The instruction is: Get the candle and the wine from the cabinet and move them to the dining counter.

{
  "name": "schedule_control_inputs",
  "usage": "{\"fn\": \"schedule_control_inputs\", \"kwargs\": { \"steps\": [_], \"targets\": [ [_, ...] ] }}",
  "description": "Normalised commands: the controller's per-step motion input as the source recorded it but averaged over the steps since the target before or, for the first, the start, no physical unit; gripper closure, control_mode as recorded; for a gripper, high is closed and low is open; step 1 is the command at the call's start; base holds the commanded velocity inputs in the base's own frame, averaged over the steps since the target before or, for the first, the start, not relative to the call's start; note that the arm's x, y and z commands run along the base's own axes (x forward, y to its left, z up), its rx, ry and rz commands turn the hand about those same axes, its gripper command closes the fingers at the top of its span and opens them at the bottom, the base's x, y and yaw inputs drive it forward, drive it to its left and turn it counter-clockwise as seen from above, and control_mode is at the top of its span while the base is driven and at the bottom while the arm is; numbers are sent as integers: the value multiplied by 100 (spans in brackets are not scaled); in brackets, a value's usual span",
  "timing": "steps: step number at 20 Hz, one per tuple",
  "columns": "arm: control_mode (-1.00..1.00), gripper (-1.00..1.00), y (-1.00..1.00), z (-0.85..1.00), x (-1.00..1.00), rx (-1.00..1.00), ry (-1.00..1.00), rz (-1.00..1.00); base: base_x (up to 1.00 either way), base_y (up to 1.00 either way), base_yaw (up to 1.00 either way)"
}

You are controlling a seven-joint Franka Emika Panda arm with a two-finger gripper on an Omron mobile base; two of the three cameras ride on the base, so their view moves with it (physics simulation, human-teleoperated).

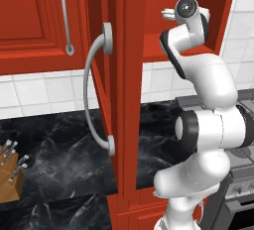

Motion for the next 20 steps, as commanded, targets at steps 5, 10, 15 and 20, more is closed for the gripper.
{"fn": "schedule_control_inputs", "kwargs": {
  "steps": [5,10,15,20],
  "targets": [
    [-100,100,0,0,0,0,0,0,0,0,0],
    [-100,100,0,0,0,0,0,0,0,0,0],
    [-100,100,0,0,0,0,0,0,0,0,0],
    [-100,100,0,0,0,0,0,0,0,0,0]
  ]
}}
